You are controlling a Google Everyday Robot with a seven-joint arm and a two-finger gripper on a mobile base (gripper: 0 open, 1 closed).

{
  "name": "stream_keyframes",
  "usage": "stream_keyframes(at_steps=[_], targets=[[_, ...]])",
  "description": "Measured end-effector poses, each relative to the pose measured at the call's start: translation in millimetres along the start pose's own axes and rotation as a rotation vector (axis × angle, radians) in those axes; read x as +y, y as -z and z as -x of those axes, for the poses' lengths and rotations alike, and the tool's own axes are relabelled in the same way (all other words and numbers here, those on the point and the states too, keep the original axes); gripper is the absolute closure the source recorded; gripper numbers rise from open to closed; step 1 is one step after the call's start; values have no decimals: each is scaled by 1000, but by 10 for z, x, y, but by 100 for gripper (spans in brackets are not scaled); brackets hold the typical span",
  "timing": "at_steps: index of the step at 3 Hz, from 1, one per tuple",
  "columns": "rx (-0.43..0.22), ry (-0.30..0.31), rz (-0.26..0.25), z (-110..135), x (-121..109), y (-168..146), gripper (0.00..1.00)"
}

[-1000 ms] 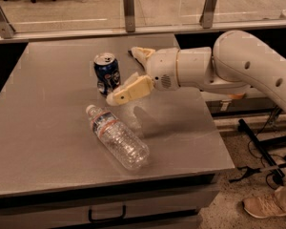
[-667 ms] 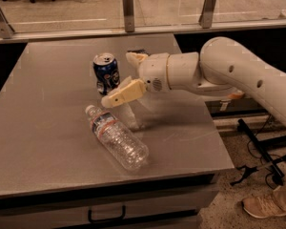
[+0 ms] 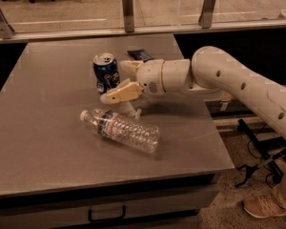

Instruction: Knock pepsi can over

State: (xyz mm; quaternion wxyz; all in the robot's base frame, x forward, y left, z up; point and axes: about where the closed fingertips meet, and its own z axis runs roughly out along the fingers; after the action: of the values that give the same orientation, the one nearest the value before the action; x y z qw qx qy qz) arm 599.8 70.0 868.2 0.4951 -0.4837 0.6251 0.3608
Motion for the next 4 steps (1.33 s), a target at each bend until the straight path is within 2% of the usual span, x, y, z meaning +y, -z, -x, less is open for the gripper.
stream_keyframes(at_steps=[2, 3, 4], targets=[[6, -28, 28, -104, -47, -114, 64], [70, -1, 48, 20, -46, -158, 87], [205, 63, 69, 294, -68, -154, 100]])
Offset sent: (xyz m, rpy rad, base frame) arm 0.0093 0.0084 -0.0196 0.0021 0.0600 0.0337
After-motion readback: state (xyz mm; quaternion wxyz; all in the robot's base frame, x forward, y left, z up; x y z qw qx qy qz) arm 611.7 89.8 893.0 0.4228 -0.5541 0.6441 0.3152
